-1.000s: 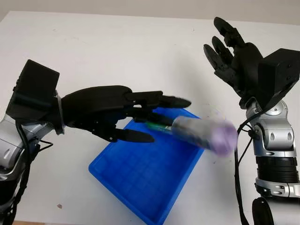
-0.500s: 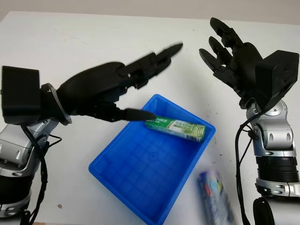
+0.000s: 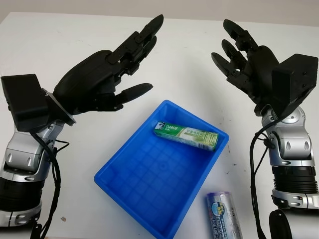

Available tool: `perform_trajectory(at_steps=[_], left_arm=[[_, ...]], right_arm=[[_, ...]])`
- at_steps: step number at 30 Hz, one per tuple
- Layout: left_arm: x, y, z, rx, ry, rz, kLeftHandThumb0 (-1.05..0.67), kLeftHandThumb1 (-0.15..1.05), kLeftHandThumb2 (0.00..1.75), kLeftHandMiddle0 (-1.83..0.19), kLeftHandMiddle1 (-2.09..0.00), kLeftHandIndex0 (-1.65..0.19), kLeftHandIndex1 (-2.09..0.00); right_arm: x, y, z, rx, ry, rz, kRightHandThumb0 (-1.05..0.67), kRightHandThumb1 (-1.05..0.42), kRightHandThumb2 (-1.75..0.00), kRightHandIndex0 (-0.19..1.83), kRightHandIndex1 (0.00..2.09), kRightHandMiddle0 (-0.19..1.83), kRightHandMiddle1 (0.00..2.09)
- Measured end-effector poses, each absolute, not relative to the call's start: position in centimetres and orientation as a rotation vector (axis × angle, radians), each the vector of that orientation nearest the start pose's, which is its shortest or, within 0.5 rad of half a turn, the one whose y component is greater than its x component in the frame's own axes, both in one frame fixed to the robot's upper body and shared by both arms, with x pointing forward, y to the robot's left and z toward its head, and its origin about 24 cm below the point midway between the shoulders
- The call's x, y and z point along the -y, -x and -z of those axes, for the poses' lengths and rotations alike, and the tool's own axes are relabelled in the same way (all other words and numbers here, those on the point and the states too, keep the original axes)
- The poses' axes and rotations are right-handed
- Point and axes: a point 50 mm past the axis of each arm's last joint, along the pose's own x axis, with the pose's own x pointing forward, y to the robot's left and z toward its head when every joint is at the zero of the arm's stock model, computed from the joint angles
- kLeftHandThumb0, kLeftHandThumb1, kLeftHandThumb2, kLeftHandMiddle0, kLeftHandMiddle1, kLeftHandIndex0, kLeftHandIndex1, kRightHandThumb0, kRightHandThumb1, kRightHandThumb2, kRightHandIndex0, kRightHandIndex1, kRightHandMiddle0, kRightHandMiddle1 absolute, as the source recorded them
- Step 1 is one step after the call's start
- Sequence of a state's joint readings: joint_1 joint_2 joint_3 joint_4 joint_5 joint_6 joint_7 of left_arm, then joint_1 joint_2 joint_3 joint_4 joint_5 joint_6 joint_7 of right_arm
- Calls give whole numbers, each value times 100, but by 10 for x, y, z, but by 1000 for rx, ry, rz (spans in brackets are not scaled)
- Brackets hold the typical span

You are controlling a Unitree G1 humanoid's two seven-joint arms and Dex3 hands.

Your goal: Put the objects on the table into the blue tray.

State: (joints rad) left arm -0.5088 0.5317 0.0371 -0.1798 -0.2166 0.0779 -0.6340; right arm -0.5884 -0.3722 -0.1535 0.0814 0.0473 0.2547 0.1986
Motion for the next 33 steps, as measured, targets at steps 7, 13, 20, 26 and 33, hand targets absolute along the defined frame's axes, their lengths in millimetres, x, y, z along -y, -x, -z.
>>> perform_trajectory(at_steps=[7, 13, 20, 26, 33], left_arm=[[-168, -296, -225, 494, -489, 665, -75, 105, 39, 19, -3, 19, -3], [-173, -303, -220, 487, -507, 620, -74, 105, 47, 19, 0, 19, 0], [-189, -324, -210, 459, -552, 466, -73, 105, 50, 19, -3, 17, -3], [-202, -338, -198, 391, -561, 376, -75, 105, 48, 17, -5, 16, -5], [-205, -339, -196, 409, -567, 367, -74, 105, 46, 16, -6, 16, -5]], right_arm=[[215, -338, -200, 271, 278, -60, -30, -105, -32, 8, 6, 0, 28], [216, -336, -201, 282, 269, -58, -28, -105, -34, 8, 6, -3, 30], [220, -334, -198, 271, 250, -47, -34, -105, -32, 8, 5, -19, 62], [223, -333, -196, 257, 244, -32, -36, -105, -31, 8, 6, -18, 63], [226, -332, -195, 253, 226, -30, -35, -105, -34, 5, 4, -19, 60]])
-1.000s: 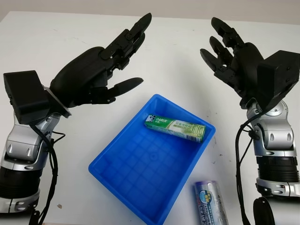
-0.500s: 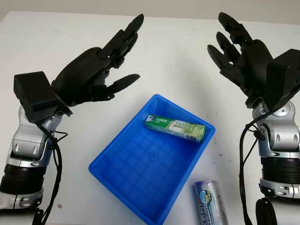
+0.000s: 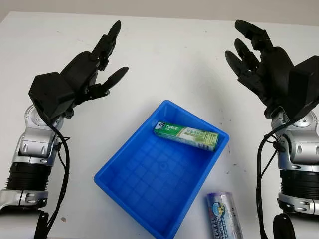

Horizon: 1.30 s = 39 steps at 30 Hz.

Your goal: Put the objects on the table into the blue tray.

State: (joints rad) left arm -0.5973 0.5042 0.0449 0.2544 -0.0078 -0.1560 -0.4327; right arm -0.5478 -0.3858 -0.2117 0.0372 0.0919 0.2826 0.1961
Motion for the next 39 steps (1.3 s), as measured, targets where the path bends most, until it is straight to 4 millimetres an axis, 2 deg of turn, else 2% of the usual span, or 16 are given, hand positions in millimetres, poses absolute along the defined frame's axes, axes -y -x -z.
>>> perform_trajectory(at_steps=[4, 12, 19, 26, 32, 39], left_arm=[[-213, -346, -190, 391, -549, 323, -74, 105, 44, 16, -5, 13, -6], [-231, -359, -159, 272, -401, 179, -76, 105, 38, 14, -6, 9, -7], [-237, -363, -131, 193, -256, 102, -71, 105, 38, 16, -5, 8, -6], [-240, -358, -120, 222, -176, 82, -69, 105, 40, 17, -6, 11, -5], [-243, -349, -105, 208, -128, 61, -69, 105, 42, 15, -6, 11, -5], [-240, -339, -101, 225, -122, 45, -69, 105, 44, 15, -5, 11, -5]], right_arm=[[231, -330, -192, 253, 178, -16, -33, -105, -38, 2, 3, -19, 56], [244, -324, -178, 223, 116, 89, -34, -105, -37, 3, 4, -17, 50], [247, -316, -168, 204, 89, 136, -30, -105, -45, 1, 4, -11, 31], [245, -310, -159, 183, 71, 130, -31, -105, -47, -1, 3, -12, 27], [242, -309, -160, 171, 54, 139, -30, -105, -49, -2, 3, -11, 25], [241, -308, -159, 173, 61, 123, -31, -105, -48, -4, 3, -12, 24]])
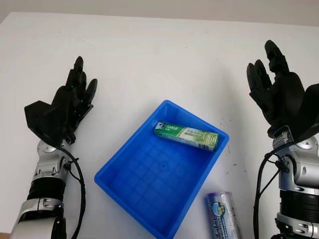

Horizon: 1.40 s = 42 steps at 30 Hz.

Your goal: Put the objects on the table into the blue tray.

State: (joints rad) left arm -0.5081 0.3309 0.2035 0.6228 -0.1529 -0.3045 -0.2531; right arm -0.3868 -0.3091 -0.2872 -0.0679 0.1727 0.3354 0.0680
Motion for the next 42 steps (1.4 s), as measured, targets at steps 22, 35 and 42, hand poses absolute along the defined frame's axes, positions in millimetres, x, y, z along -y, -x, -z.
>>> perform_trajectory(at_steps=[22, 35, 42], left_arm=[[-232, -335, -103, 206, -139, 60, -70, 105, 44, 19, -4, 13, -5], [-228, -336, -101, 191, -170, 84, -71, 105, 44, 19, -5, 14, -5], [-225, -339, -103, 191, -174, 106, -69, 105, 47, 19, -1, 16, -5]], right_arm=[[212, -234, -267, 461, 989, -305, -26, -78, -5, 29, 13, 23, 34], [200, -221, -255, 655, 1632, -611, -16, -67, -6, 47, 12, 57, 11], [207, -218, -266, 593, 1578, -599, -10, -71, -6, 54, 12, 64, 9]])
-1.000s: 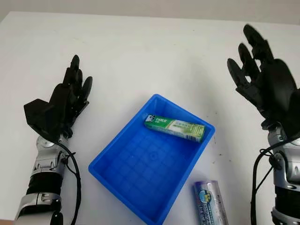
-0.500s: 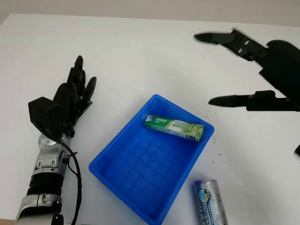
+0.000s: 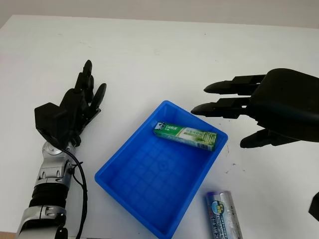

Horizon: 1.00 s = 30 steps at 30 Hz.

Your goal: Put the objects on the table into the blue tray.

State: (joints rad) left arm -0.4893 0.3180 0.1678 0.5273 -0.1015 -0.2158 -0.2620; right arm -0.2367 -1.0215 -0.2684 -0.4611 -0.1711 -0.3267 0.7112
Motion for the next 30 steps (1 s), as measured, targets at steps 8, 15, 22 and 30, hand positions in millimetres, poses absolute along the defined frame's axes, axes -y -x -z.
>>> perform_trajectory(at_steps=[8, 15, 22, 30], left_arm=[[-224, -343, -103, 181, -176, 132, -68, 105, 49, 19, 0, 18, -4], [-222, -346, -105, 178, -187, 148, -69, 105, 48, 19, 0, 17, -5], [-222, -347, -107, 181, -193, 156, -69, 105, 47, 19, 0, 16, -6], [-223, -347, -104, 174, -189, 166, -69, 105, 46, 19, 0, 17, -5]], right_arm=[[225, -212, -301, 365, 1317, -582, -7, -75, -6, 69, 15, 73, 8], [242, -189, -354, 176, 1178, -559, -11, -76, -6, 69, 9, 65, 3], [240, -184, -355, 128, 1065, -721, -6, -75, -4, 70, 8, 63, 5], [233, -180, -353, 78, 1098, -790, -17, -78, -7, 71, 7, 65, 5]])
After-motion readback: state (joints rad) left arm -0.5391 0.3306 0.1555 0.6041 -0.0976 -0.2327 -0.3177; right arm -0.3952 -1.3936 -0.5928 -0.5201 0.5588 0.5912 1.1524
